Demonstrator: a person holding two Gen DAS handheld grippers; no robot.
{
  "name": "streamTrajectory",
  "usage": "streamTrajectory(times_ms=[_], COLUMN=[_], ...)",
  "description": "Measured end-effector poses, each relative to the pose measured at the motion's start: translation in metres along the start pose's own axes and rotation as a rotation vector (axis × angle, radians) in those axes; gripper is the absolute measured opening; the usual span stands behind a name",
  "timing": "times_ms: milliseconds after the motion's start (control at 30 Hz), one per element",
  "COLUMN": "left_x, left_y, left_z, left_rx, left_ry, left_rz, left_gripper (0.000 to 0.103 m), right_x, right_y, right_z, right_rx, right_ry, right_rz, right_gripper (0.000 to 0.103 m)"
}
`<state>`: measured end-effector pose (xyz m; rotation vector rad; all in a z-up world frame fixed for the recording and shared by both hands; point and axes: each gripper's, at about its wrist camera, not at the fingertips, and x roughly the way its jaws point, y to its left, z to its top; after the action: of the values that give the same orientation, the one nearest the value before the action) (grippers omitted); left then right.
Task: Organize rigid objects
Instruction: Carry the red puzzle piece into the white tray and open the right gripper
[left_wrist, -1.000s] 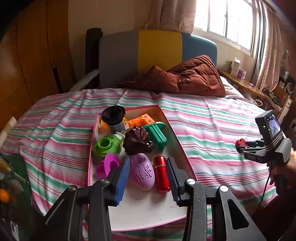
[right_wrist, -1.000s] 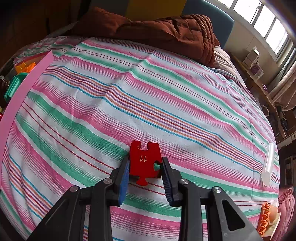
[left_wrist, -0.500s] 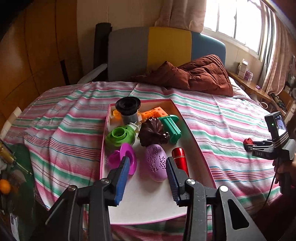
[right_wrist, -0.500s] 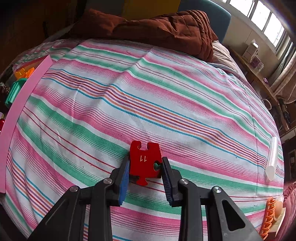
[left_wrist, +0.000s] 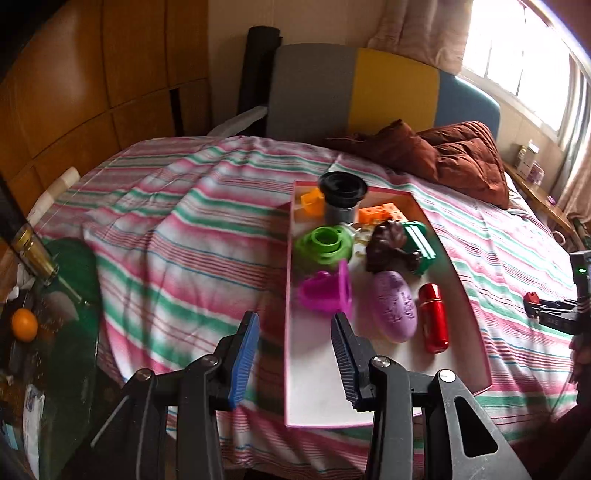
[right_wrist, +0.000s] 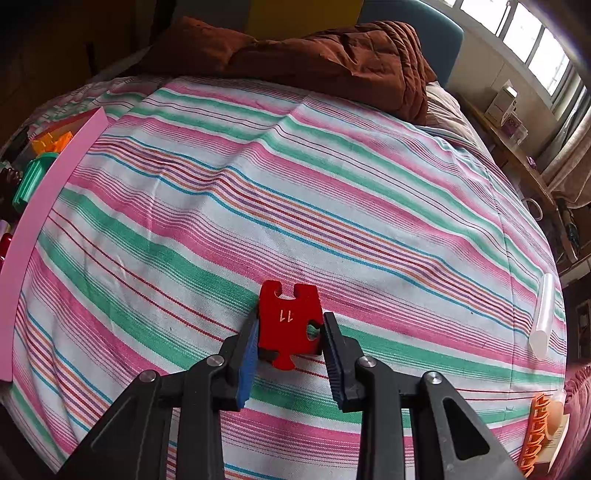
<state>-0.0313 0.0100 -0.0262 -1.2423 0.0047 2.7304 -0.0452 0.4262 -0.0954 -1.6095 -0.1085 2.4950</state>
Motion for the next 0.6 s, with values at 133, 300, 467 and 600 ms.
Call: streamTrajectory(times_ms=[133, 300, 467, 600], left_x=[0.001, 0.000, 0.001, 0.003], left_y=[0.009, 0.011, 0.013, 0.015], left_z=[-0.004, -0.006, -0.005, -0.005], left_rx=[-0.017, -0.014, -0.015, -0.021], left_ry=[0.009, 0.004, 0.005, 0.012], left_rz=[0.016, 0.017, 0.019, 0.024], left_gripper=[0.041, 0.041, 0.043, 0.045], right_x=[0.000, -0.001, -0.007, -0.024], right_y=[0.000, 0.001, 0.003, 0.022], right_z=[0.000, -0.001, -0.001, 0.001], right_rx=[0.004, 0.009, 0.036, 0.031], right_ry=[0.003, 0.010, 0.021, -0.020], right_rz=[0.006, 0.016, 0.079, 0.138], right_gripper=[0.032, 0.032, 0.032, 0.032])
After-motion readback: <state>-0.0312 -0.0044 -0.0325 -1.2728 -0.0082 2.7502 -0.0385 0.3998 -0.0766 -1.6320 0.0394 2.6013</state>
